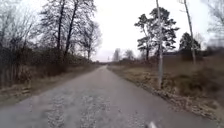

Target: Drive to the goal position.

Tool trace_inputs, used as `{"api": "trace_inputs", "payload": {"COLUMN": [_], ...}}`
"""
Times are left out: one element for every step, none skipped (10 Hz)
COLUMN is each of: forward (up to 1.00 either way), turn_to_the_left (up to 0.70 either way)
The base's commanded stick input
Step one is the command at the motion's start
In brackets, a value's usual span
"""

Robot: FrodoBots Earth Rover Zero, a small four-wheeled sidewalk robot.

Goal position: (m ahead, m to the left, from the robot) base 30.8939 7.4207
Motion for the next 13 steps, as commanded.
{"api": "trace_inputs", "payload": {"forward": [0.70, 0.70, 0.70, 0.70, 0.70, 0.70, 0.70, 0.70, 0.70, 0.70, 0.70, 0.70, 0.70], "turn_to_the_left": [0.00, 0.00, 0.00, 0.00, 0.00, 0.00, 0.00, 0.00, 0.00, 0.00, 0.00, 0.00, 0.00]}}
